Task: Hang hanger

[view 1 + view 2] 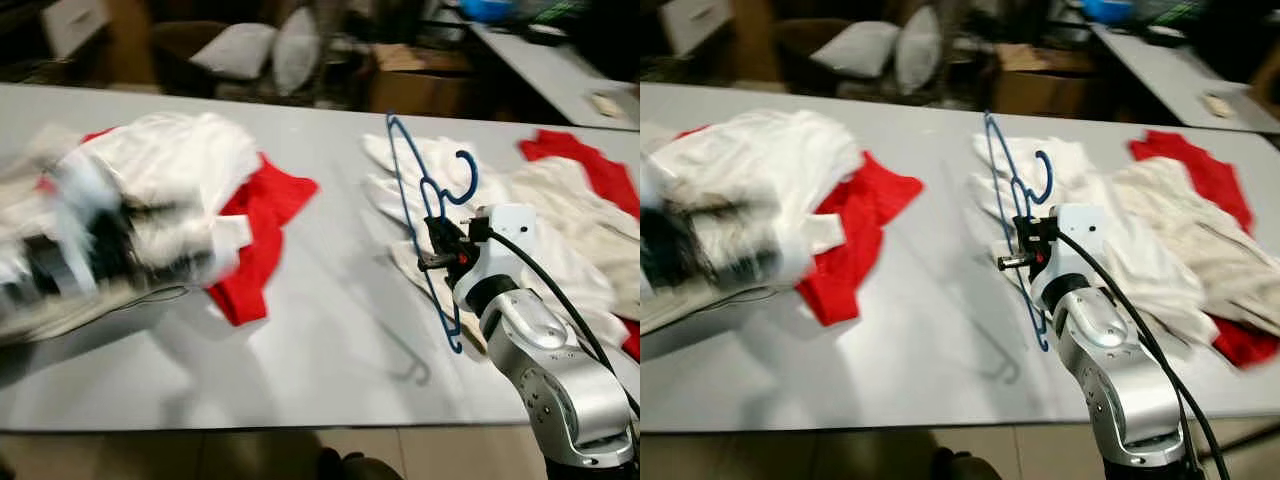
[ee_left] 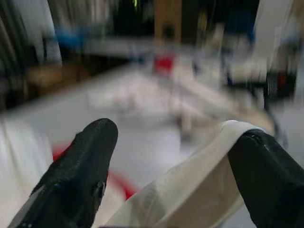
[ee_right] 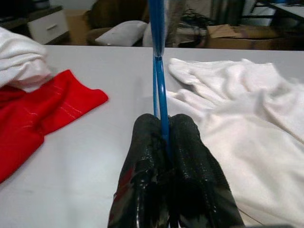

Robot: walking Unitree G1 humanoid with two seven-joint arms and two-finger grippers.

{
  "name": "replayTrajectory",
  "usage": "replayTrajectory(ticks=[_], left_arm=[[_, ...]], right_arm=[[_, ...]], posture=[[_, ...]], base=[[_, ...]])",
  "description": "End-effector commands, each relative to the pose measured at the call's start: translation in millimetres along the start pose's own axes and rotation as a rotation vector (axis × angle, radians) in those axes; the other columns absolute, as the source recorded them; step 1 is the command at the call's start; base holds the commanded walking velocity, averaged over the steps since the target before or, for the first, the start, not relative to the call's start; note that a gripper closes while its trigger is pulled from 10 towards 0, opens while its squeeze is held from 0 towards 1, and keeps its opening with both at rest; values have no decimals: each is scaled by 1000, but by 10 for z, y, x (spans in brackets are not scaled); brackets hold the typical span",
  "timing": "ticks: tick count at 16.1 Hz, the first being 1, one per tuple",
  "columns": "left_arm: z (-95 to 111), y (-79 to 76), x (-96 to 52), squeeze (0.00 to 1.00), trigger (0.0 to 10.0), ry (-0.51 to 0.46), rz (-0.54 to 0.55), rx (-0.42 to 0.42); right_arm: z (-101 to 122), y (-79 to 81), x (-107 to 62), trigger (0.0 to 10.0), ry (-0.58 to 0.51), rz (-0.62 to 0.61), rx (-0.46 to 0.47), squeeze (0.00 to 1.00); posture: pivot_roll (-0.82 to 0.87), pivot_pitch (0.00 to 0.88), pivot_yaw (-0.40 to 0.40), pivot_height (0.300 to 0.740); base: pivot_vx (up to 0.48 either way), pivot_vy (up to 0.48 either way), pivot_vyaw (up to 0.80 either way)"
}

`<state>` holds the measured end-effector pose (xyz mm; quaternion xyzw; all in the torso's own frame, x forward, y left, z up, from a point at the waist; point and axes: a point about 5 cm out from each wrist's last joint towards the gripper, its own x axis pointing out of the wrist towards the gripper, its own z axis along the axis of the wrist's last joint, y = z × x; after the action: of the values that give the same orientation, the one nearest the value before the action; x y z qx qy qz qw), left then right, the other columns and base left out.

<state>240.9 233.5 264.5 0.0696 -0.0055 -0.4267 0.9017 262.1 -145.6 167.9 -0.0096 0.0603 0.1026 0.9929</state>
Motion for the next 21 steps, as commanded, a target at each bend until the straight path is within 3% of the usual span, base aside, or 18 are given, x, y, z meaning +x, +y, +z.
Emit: replayTrajectory(ticks=[1, 2, 4, 5, 6, 7, 8, 10, 11, 12, 14, 16, 17, 18, 19, 20, 21], left_arm=[[148, 35, -3, 1000, 10000, -156, 34, -33], [207, 54, 26, 1000, 10000, -235, 65, -36], [233, 111, 106, 1000, 10000, -299, 180, -33], [98, 82, 200, 545, 10000, -153, 176, -35], [-30, 76, 204, 0, 10000, -7, 169, 28], [-76, 78, 196, 0, 10000, 45, 168, 59], [-22, 129, 194, 0, 10000, -27, 217, 10], [-81, 145, 181, 0, 10000, 80, 243, 74], [-368, 178, 70, 0, 10000, 414, 239, 302], [-469, 144, 1, 0, 10000, 512, 176, 335], [-514, 126, -42, 0, 10000, 540, 162, 310], [-579, 151, -119, 0, 10000, 637, 159, 354], [-601, 213, -181, 0, 10000, 691, 196, 403], [-540, 206, -157, 0, 10000, 586, 243, 291], [-548, 81, -191, 1000, 10000, 607, 145, 234], [-598, -38, -300, 1000, 10000, 719, 45, 223], [-592, -43, -372, 1000, 10000, 768, 38, 238]], right_arm=[[31, -22, 4, 10000, -9, -6, -8, 0], [37, -21, 7, 10000, -11, -5, -8, 0], [40, -20, 9, 10000, -10, -2, -9, 0], [37, -18, 9, 10000, -5, -1, -15, 0], [38, -22, 9, 10000, -3, -1, -17, 0], [39, -26, 9, 10000, -3, -1, -17, 0], [33, -37, 5, 10000, 1, -3, -18, 0], [32, -41, 3, 10000, 3, -3, -20, 0], [34, -22, 9, 10000, 4, 10, -22, 0], [42, 4, 18, 10000, 0, 34, -23, 0], [79, 79, 47, 10000, -21, 129, 13, 0], [130, 150, 75, 10000, -36, 245, 63, 0], [149, 192, 91, 10000, -37, 346, 19, 0], [106, 226, 96, 10000, -19, 434, -28, 0], [70, 232, 112, 10000, -5, 443, -37, 0], [41, 256, 130, 10000, 6, 458, -41, 0], [21, 287, 138, 10000, 12, 480, -41, 0]], posture=[[82, 0, -76, 740], [81, 0, -75, 740], [79, 0, -75, 740], [74, 0, -73, 740], [70, 0, -71, 740], [70, 0, -71, 740], [68, 0, -71, 740], [69, 0, -74, 740], [71, 0, -75, 740], [74, 0, -76, 740], [88, 0, -76, 740], [105, 6, -71, 740], [122, 12, -73, 740], [148, 15, -79, 740], [156, 18, -81, 740], [168, 21, -84, 740], [168, 21, -84, 740]], base=[[0, 0, -800], [0, 0, -800], [0, 0, -800], [0, 0, -800], [0, 0, -800], [0, 0, -800], [0, 0, -800], [0, 0, -800], [0, 0, -587], [0, 0, -488], [0, 0, 0], [0, 0, 0], [0, 0, 0], [0, 0, 0], [0, 0, 0], [0, 0, 0], [0, 0, 0]])
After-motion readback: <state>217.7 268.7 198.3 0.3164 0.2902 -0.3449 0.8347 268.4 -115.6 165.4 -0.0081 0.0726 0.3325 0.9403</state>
